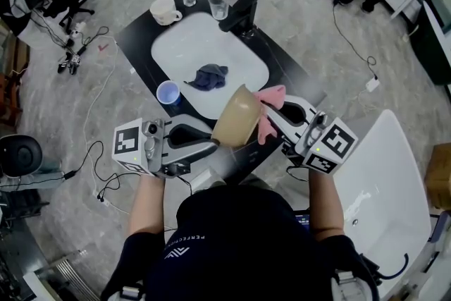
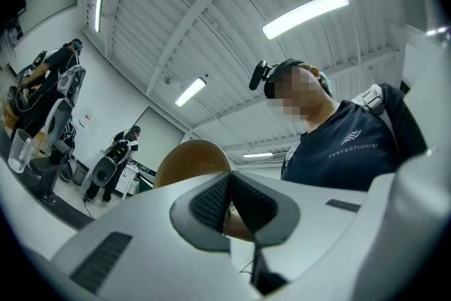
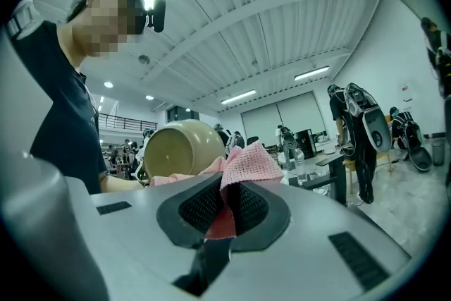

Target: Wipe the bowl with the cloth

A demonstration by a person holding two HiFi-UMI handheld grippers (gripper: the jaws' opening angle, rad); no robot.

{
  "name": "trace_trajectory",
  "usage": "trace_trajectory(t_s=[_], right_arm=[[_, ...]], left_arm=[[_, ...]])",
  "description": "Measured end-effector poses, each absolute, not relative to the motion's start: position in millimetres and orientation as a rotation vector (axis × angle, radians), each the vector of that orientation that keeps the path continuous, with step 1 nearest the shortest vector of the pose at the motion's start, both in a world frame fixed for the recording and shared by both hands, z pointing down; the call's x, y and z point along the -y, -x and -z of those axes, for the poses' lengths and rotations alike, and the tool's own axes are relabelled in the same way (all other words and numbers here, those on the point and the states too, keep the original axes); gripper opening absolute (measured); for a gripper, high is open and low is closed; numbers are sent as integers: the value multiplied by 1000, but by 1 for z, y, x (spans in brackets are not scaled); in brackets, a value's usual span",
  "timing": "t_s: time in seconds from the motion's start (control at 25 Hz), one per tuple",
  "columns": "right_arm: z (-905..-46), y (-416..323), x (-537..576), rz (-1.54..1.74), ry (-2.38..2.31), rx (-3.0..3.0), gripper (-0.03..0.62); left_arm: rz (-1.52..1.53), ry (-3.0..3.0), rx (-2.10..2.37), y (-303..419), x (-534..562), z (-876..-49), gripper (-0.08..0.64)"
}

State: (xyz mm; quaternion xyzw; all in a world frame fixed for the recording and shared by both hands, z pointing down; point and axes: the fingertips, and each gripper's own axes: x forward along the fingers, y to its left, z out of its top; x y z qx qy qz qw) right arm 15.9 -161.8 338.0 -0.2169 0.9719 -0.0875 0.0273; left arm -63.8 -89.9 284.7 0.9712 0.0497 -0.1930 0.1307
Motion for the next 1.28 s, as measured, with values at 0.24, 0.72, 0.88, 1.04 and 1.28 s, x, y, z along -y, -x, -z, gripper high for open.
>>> trace_trajectory(t_s=[0.24,0.72,0.88,1.04,1.28], right_arm=[[-340,-4,152,260,609,-3018,43],[-339,10,135,248,509,-3041,43],[-339,16,128,244,469,-3054,43],[-338,22,123,241,436,-3066,43],[-336,28,117,237,402,-3078,43]], left_arm=[[630,-2820,-78,61,99,-274,14],[663,-2813,107,61,122,-267,14],[634,-2815,169,59,128,-270,14],[575,-2814,238,55,136,-277,14],[502,-2814,313,50,143,-289,14]])
